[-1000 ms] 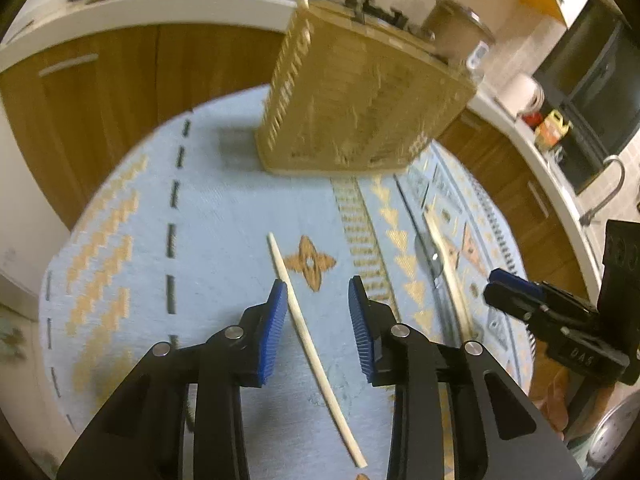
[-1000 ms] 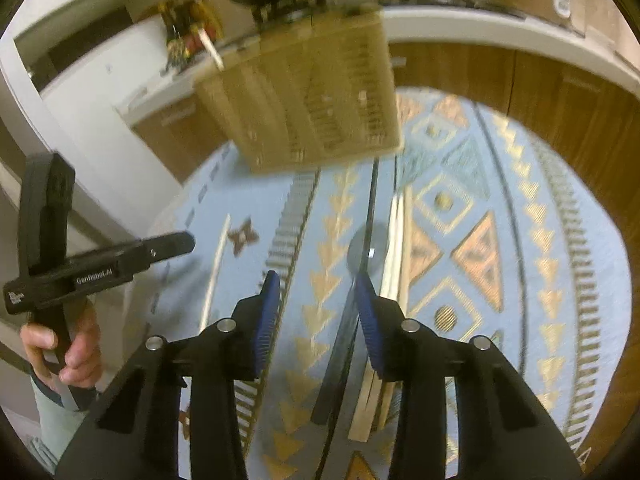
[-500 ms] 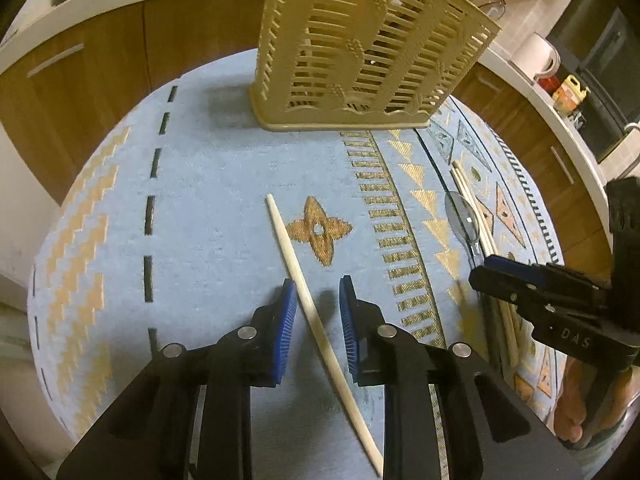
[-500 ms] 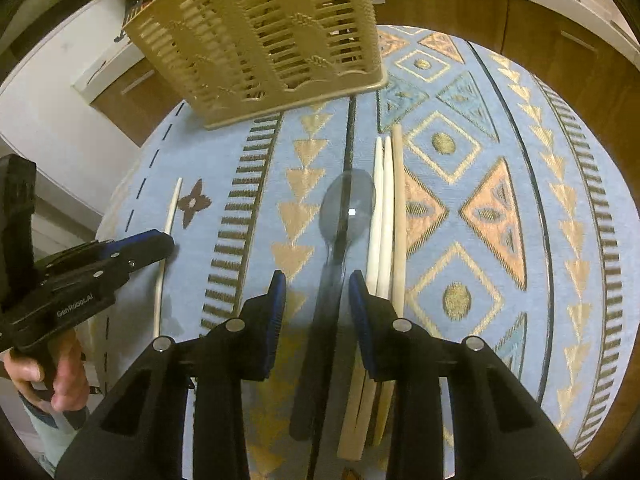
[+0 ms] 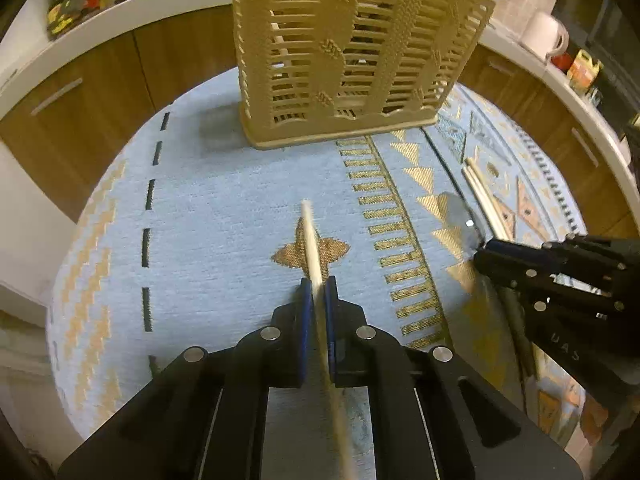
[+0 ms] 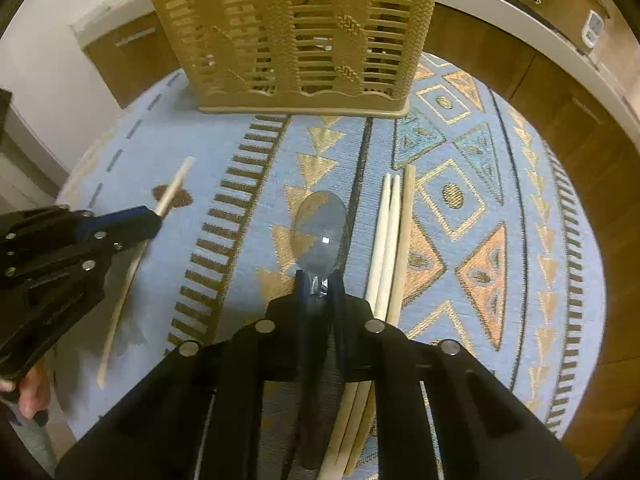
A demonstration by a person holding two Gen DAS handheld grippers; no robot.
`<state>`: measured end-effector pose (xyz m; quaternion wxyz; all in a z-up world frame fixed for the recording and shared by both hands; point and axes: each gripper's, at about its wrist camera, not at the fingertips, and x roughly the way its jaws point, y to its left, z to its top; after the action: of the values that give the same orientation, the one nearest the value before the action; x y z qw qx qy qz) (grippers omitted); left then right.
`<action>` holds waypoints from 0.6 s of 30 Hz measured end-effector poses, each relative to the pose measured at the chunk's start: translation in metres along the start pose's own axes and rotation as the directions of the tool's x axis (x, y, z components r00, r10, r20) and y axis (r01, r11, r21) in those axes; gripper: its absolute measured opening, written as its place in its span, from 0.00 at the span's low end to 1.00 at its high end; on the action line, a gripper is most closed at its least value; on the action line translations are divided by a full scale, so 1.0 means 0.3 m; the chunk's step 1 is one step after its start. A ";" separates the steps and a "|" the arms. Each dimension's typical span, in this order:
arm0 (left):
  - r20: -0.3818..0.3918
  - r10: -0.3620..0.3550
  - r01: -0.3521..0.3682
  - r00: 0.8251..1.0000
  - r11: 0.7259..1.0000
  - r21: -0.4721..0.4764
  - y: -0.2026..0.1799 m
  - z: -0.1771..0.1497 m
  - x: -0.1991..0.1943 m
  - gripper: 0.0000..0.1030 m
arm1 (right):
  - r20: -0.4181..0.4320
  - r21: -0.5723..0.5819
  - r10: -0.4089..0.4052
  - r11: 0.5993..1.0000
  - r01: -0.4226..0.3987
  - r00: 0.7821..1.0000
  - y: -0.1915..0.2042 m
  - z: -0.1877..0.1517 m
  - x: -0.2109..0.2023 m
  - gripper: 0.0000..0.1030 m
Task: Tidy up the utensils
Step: 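Close the left gripper on a wooden chopstick while the right gripper grasps a clear spoon, then lift the chopstick and clear spoon and carry both over the basket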
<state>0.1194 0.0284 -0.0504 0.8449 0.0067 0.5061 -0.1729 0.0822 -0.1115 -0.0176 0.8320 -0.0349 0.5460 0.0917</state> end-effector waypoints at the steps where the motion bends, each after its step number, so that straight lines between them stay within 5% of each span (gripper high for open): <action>1: 0.009 -0.038 0.038 0.999 0.999 -0.026 0.014 -0.002 -0.002 0.03 | 0.008 0.003 0.030 1.000 -0.030 1.000 -0.013 -0.008 -0.008 0.10; 10: 0.098 -0.174 0.182 0.980 0.979 -0.087 0.040 0.049 -0.050 0.03 | 0.175 -0.022 0.253 0.967 -0.253 0.951 -0.098 0.000 -0.115 0.10; 18: 0.167 -0.198 0.221 0.966 0.966 -0.131 0.025 0.092 -0.116 0.03 | 0.218 -0.023 0.391 0.918 -0.396 0.894 -0.183 0.025 -0.192 0.10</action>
<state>0.1304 0.0403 -0.0084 0.8561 -0.1231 0.4494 -0.2235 0.0772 -0.1708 0.0357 0.8513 0.0954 0.4483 0.2554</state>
